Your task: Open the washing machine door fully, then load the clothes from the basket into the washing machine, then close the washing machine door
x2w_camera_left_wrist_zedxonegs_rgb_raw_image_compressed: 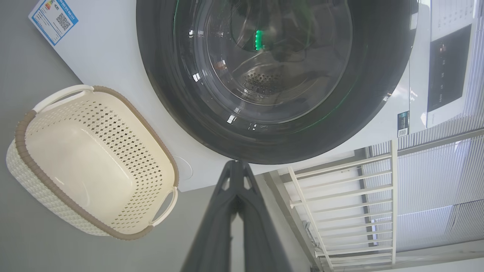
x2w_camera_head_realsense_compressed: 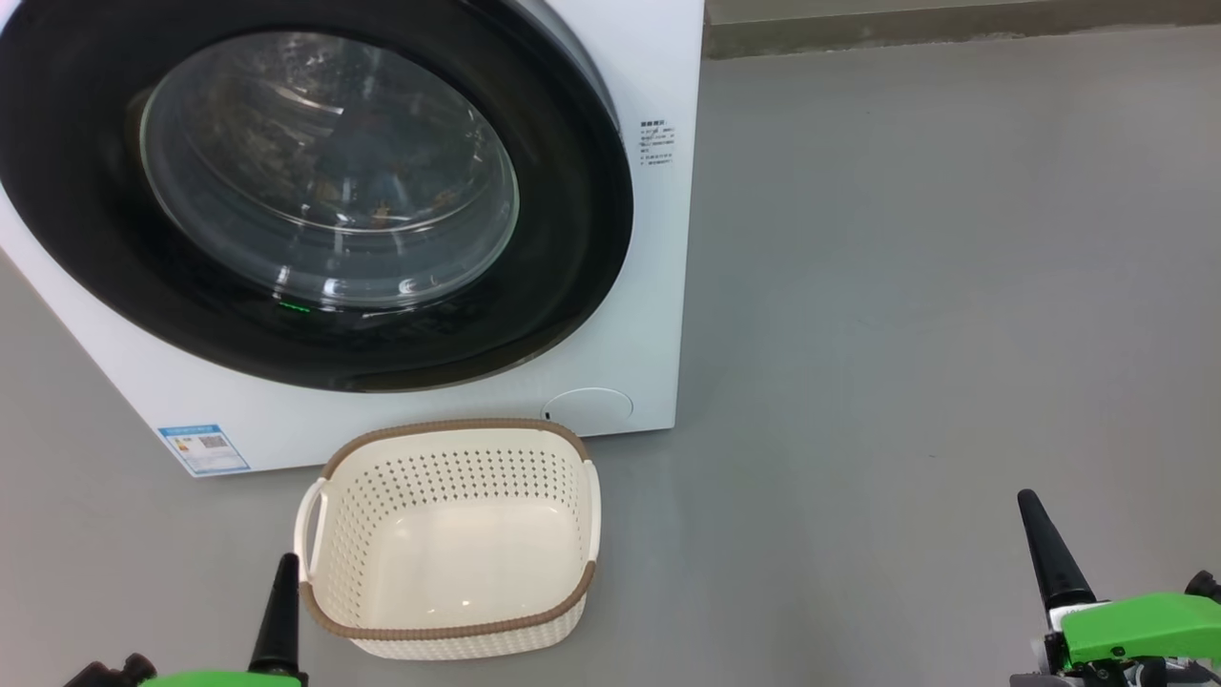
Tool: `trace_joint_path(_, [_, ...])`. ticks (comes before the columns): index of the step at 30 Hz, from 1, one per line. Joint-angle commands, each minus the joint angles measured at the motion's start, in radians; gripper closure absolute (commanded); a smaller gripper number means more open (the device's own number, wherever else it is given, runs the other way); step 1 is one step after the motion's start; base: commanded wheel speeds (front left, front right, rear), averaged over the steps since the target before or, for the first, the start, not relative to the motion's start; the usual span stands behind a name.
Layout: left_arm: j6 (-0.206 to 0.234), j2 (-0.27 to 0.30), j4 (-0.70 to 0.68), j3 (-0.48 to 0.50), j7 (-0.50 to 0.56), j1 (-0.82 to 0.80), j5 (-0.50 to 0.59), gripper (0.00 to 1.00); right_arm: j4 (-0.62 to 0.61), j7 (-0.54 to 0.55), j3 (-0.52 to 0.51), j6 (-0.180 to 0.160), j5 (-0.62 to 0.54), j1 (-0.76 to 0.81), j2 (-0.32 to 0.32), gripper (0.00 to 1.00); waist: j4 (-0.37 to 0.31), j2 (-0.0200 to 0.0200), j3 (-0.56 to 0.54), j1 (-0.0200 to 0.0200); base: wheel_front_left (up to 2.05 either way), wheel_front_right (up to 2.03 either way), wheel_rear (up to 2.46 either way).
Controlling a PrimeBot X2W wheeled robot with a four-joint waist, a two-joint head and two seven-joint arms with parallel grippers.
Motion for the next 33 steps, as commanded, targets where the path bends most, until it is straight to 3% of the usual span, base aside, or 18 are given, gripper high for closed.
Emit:
trace_joint_path(1, [-0.009,0.009,-0.033,0.033,0.011,-0.044,-0.028,1.0,-0.02,0.007,0.019,0.0,0.032,-0.055,-0.018,1.0,-0.001,0.0,0.0,0.0,0.0,0.0,0.0])
trace_joint_path(33, [-0.026,0.003,-0.054,0.106,0.094,-0.056,-0.341,1.0,0.041,0.058,0.022,0.0,0.365,-0.122,-0.023,1.0,-0.023,0.0,0.001,0.0,0.0,0.0,0.0])
